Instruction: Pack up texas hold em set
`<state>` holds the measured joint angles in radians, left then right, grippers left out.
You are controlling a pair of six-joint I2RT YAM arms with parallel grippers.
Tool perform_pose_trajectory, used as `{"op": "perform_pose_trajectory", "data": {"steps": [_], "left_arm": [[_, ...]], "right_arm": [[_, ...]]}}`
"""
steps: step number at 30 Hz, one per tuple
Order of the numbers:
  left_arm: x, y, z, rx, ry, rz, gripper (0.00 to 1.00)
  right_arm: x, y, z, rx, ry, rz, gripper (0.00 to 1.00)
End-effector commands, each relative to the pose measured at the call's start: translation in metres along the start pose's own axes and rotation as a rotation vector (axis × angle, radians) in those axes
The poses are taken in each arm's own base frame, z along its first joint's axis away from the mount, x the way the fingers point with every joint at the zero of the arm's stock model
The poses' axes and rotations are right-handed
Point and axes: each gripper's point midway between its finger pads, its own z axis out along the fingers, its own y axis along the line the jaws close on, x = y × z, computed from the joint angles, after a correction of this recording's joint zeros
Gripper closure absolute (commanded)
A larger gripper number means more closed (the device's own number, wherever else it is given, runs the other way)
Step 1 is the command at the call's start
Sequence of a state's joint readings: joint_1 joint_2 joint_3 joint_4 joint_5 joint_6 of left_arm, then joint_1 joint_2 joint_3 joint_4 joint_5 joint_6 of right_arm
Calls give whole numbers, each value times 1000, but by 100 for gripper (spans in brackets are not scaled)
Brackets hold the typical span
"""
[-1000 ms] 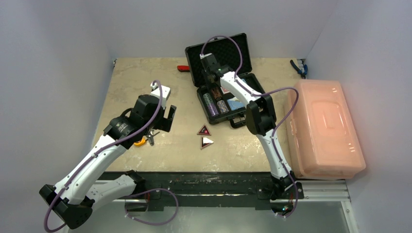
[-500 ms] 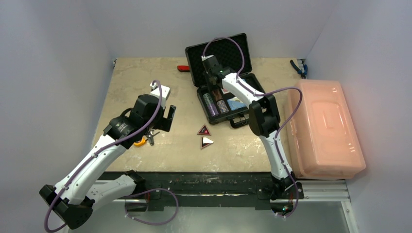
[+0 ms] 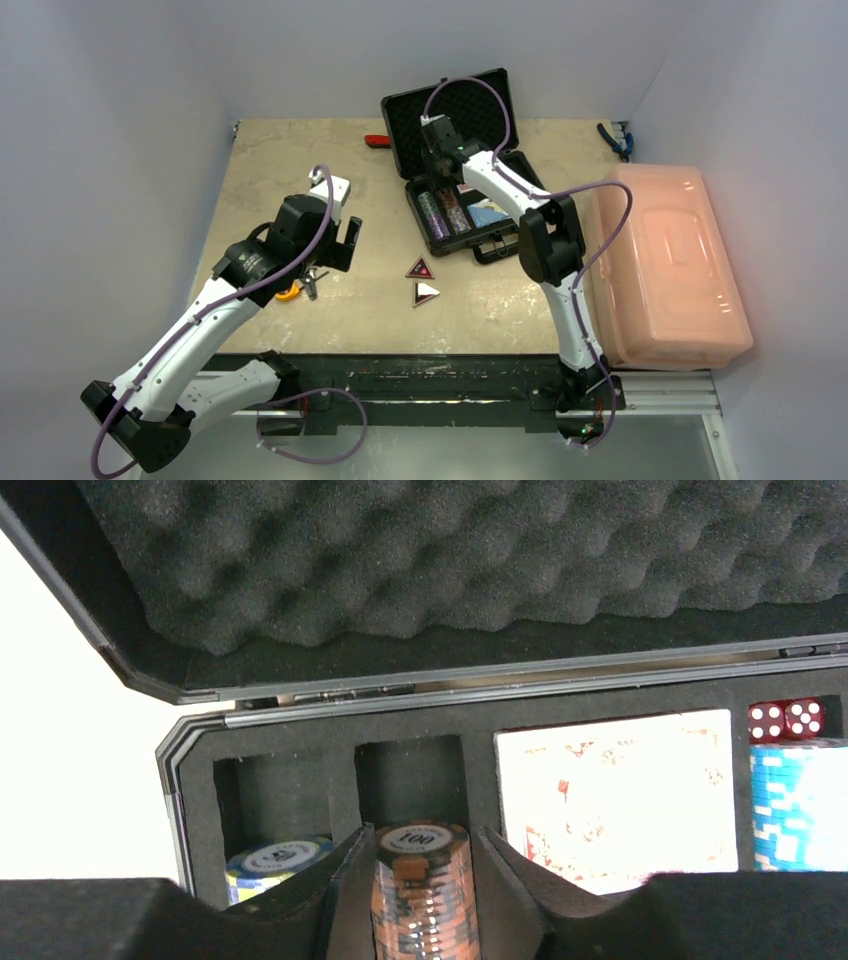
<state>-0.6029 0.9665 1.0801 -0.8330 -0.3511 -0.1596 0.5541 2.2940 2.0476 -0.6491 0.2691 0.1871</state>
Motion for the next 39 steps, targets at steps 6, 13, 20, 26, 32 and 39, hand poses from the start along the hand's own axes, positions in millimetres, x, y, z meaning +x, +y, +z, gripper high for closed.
{"op": "perform_pose_trajectory", "data": {"steps": [6,13,20,26,32,39], "left_arm": [[-3,3,-3,0,-25,6,12],[-3,1,-4,10,-26,5,12],[-3,-1,-3,21,-26,4,12],[-3,-3,-2,32,-24,3,12],[-3,-5,-2,40,-21,2,12],[-2,-6,-1,47,-18,2,12]], "right_arm": [[-30,-14,-59,-11,-30,18,41],[-55,-52,-82,17,-103,92,22],[-54,-107,-85,83,-118,182,16],[-38,-163,-77,179,-98,278,20],[-11,-205,-60,256,-49,351,24],[24,-225,-45,308,13,398,26]]}}
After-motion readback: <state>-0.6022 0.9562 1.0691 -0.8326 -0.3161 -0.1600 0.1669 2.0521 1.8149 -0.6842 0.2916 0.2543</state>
